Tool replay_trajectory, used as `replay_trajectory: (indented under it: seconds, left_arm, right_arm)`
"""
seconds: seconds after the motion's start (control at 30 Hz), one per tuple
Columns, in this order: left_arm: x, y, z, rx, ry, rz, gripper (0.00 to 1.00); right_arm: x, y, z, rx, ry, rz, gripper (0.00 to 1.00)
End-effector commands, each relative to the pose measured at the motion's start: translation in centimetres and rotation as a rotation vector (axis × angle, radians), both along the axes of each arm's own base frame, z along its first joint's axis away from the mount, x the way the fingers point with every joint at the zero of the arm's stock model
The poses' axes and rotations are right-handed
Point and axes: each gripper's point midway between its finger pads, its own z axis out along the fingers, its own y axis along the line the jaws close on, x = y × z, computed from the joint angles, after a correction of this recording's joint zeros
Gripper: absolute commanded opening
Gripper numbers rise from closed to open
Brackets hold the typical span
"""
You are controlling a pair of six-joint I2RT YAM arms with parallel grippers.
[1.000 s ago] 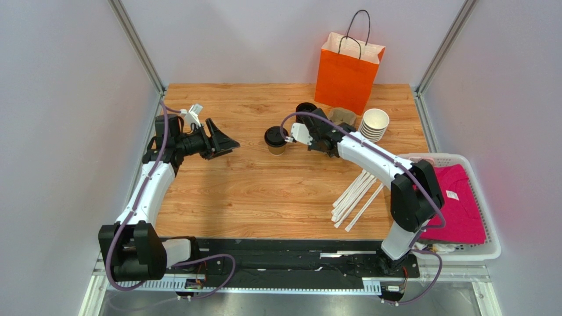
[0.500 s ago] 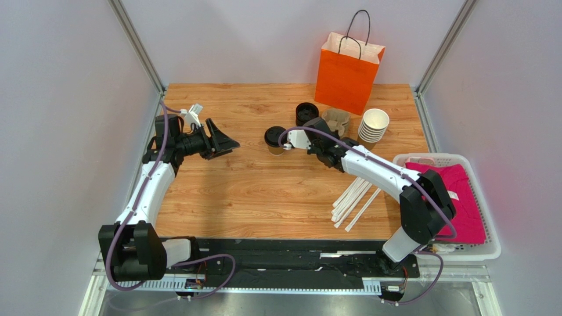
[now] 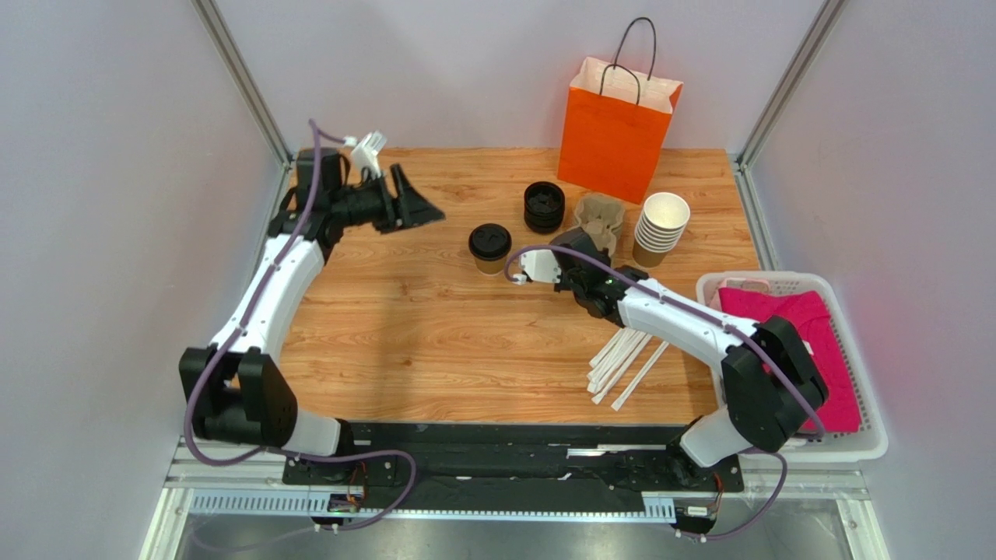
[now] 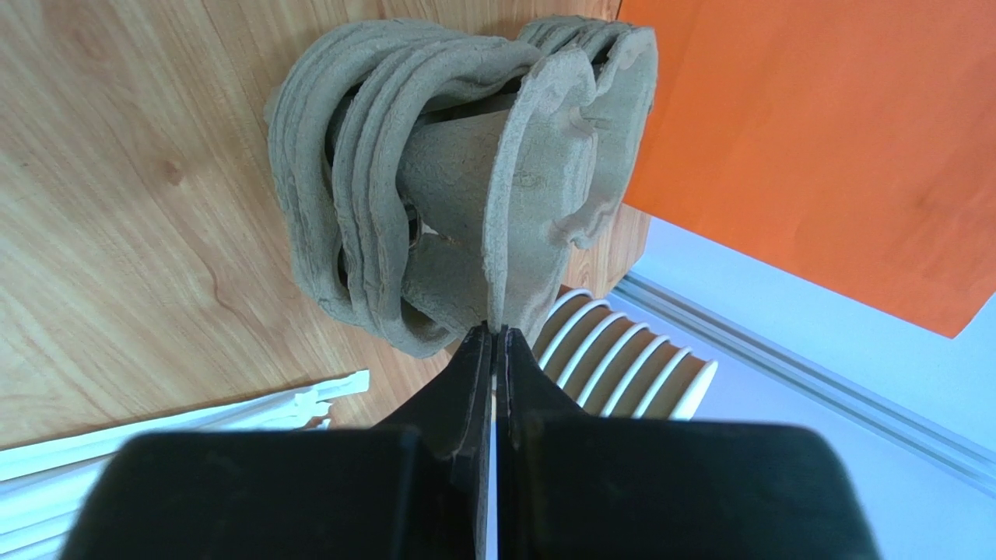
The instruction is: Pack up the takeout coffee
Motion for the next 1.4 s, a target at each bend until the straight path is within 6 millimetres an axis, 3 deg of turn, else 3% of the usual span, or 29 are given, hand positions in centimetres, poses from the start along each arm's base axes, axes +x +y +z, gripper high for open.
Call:
replay_trajectory:
  seconds: [0.0,0.03,0.07,0.13,0.17,0.23,0.27,0.33,0.37,0.47,0.93,1.37]
  left_arm:
    - [3.5,-4.0,1.9,0.130,-0.159,-0.087,0.67]
    - [4.4,-4.9,3.4,0.145,-0.198,-0.090,0.67]
    - [5.4,-6.5,1.8,0.177,-0.179,-0.108,0.66]
    - [6.6,-8.3,2.7,0.188,-0.209,-0.124,0.66]
    - [7.3,-9.9,0.9,0.205,-0.179,-0.143,0.66]
    - [8.1,-11.6,1.3,0.205,-0.199,-0.161,0.65]
    - [8.3,-13.0,-0.2,0.213,-0.174,-0.181,0.65]
    - [8.8,-14.5,-0.2,0.205,-0.175,-0.190,0.65]
    - [8.8,-15.7,-1.3,0.207,-0.155,-0.208,0.65]
    - [8.5,-17.7,-2.2,0.192,-0.138,-0.231,0.65]
    - [5.2,-24.1,-6.8,0.177,-0.024,-0.279,0.64]
    - [4.9,-26.4,-9.7,0.162,0.075,-0.249,0.66]
  right_arm:
    - [0.2,1.0,3.0,0.127,-0.128,0.041,0.00]
    - [-0.1,1.0,3.5,0.153,-0.145,0.049,0.00]
    - [-0.6,0.9,2.6,0.159,-0.131,0.062,0.00]
    - [-0.8,1.0,3.0,0.193,-0.159,0.073,0.00]
    - [-1.4,0.9,2.7,0.207,-0.152,0.090,0.00]
    - [-1.9,0.9,2.5,0.222,-0.150,0.108,0.00]
    - [-2.2,0.9,2.8,0.237,-0.153,0.120,0.00]
    - [-2.7,0.7,2.2,0.244,-0.147,0.129,0.00]
    - [-2.9,0.8,1.9,0.246,-0.139,0.138,0.00]
    - [-3.4,0.6,1.6,0.263,-0.133,0.131,0.00]
    - [-5.8,0.2,1.0,0.356,-0.098,0.140,0.00]
    - [-5.7,0.3,0.8,0.363,-0.081,0.120,0.00]
